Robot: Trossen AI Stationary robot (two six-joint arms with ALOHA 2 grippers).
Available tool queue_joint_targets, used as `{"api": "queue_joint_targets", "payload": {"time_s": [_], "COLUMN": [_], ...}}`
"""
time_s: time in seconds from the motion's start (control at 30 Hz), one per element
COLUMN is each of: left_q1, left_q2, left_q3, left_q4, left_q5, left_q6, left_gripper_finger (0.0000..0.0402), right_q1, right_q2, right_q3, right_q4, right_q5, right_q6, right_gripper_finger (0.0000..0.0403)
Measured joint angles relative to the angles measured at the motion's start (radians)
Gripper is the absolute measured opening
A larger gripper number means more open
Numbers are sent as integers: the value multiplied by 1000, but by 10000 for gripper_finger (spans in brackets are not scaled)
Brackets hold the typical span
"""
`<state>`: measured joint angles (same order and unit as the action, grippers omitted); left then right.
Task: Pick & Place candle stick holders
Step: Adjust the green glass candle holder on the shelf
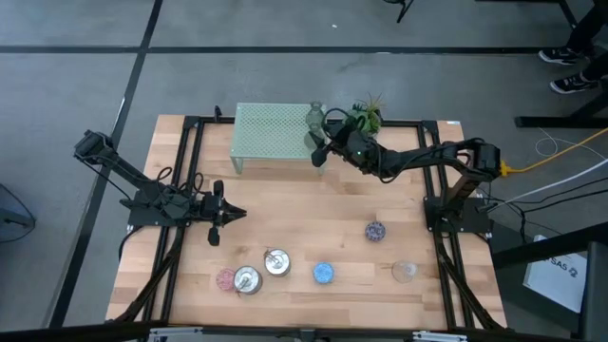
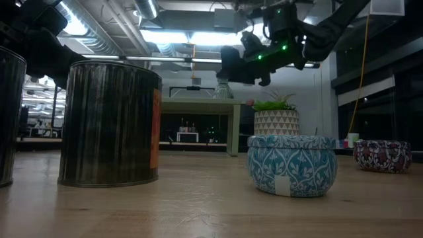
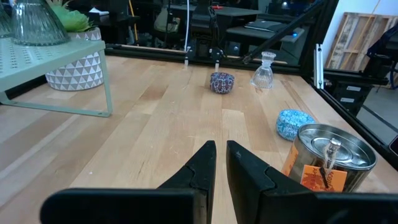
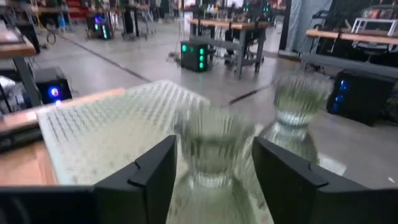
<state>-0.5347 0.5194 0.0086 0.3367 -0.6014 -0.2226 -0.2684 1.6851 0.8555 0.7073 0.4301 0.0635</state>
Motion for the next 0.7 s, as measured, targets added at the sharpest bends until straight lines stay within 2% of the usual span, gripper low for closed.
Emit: {"api": "queue_joint_targets", "payload": {"time_s": [0.13,0.47,0.57,0.7], "left_q1": [0,0,0,0], "left_q2": [0,0,0,0], "left_q3": [0,0,0,0], "left_q4": [0,0,0,0], "left_q5": [0,0,0,0], "left_q6": [0,0,0,0], "left_gripper_finger": [31,31,31,31], "right_q1": [3,78,111,135], "right_q2": [-54,-200,-204,-179], "right_q3": [6,34,34,34], "right_q4": [-38,-332,-419,-489], "right_q5": [0,-62,-65,-68], "right_q6": [0,33,33,39], "right_gripper_finger": [214,212,196,147]}}
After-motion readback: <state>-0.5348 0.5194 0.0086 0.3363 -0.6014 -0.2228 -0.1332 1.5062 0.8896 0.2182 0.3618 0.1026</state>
